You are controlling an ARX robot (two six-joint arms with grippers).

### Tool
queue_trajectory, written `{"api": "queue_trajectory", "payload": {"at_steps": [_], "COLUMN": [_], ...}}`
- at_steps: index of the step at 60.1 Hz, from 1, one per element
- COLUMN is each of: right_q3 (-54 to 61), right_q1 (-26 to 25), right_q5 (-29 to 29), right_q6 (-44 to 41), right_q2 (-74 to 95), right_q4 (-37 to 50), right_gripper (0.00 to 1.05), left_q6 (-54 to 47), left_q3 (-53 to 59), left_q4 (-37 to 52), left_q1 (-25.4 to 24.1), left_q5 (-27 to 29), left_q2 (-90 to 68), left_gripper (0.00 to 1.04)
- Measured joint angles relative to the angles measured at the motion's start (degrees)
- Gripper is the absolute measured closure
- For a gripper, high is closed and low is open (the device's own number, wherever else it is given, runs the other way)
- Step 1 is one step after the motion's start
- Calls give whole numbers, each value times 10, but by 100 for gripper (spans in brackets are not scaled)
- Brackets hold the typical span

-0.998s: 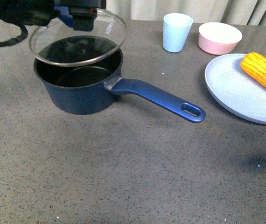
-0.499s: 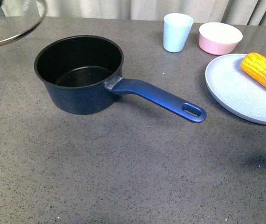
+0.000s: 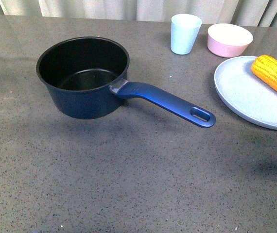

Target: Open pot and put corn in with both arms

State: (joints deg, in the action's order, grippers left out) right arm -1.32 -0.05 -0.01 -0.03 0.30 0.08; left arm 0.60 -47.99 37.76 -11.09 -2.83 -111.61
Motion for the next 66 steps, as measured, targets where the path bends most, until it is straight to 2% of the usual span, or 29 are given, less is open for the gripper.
{"api": "queue_trajectory", "payload": {"at_steps": [33, 66], "right_q3": [0, 0], "right_q1": [0, 0], "right_q5": [0, 0], "right_q6": [0, 0], "right_q2": [0, 0], "right_q4": [0, 0], "right_gripper": [9, 9], "left_q6": [-8, 1], "left_q3": [24, 41], "left_q4": [62, 129], "left_q1": [34, 48], "left_q5": [0, -3], "left_q2": [-62, -107], "left_gripper": [45, 45]}}
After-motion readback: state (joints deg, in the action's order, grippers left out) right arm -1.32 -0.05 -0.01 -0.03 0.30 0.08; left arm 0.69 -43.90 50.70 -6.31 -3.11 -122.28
